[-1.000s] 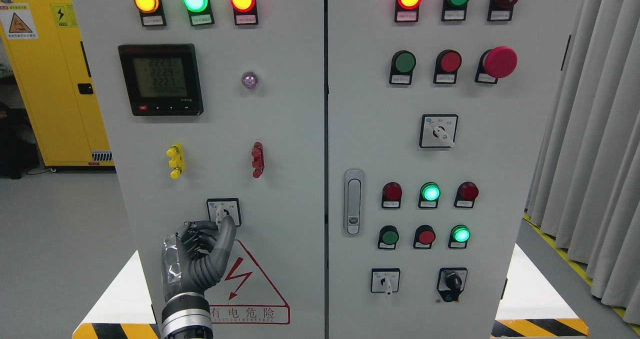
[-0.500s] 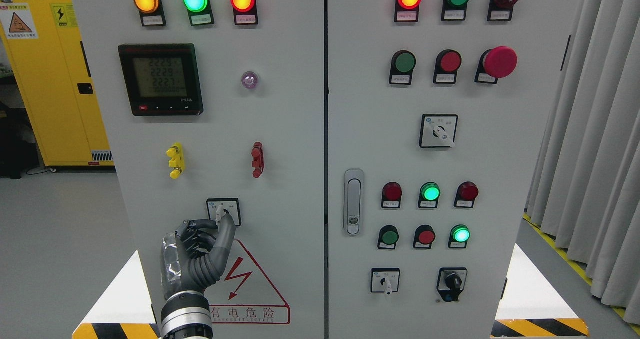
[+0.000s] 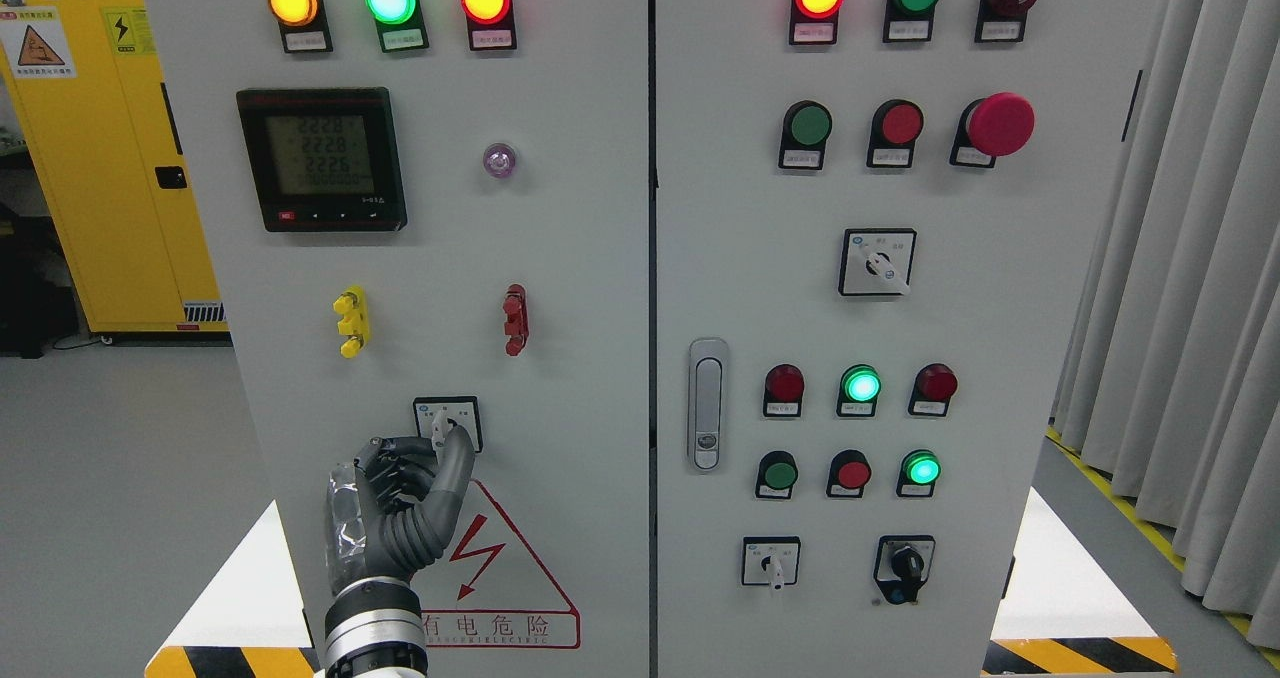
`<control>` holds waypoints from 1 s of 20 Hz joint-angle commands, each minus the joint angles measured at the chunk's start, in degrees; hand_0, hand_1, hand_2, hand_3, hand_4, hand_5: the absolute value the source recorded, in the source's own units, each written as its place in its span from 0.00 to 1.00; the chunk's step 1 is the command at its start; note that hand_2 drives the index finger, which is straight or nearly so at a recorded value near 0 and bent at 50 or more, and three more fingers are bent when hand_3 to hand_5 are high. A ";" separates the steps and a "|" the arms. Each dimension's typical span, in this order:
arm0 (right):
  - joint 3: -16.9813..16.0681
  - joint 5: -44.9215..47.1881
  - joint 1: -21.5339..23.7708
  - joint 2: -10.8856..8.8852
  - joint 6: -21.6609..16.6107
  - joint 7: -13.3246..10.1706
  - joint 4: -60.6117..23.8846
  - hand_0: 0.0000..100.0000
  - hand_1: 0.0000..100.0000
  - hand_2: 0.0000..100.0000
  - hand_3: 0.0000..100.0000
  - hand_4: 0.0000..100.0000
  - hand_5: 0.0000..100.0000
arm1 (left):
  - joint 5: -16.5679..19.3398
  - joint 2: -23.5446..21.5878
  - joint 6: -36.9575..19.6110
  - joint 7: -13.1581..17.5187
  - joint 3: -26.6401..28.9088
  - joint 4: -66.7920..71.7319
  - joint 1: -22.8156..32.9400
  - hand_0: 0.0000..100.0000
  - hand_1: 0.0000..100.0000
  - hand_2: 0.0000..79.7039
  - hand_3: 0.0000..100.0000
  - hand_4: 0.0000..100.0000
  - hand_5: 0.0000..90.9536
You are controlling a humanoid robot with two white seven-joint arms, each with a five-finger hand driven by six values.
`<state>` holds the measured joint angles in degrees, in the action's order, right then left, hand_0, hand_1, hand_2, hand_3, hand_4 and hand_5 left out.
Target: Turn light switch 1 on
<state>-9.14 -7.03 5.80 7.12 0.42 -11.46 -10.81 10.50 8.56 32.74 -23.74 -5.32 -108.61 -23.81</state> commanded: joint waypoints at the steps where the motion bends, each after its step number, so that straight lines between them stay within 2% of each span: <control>1: 0.00 0.00 0.00 0.00 0.02 0.03 0.00 0.00 0.50 0.04 0.00 0.00 0.00 | 0.04 0.05 -0.05 0.10 -0.04 0.06 -0.18 0.28 0.64 0.73 0.88 0.83 0.85; 15: 0.00 0.00 0.00 0.00 0.02 0.03 0.00 0.00 0.50 0.04 0.00 0.00 0.00 | 0.04 0.05 -0.05 0.10 0.05 -0.02 -0.09 0.29 0.62 0.74 0.88 0.84 0.85; 20: 0.00 0.00 0.00 0.00 0.02 -0.06 0.00 0.00 0.50 0.04 0.00 0.00 0.00 | 0.04 0.05 -0.14 0.28 0.05 0.06 -0.09 0.35 0.60 0.74 0.88 0.84 0.85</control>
<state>-9.14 -7.03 5.80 7.12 0.42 -11.43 -10.81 10.56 8.60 32.81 -23.57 -5.29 -108.60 -23.93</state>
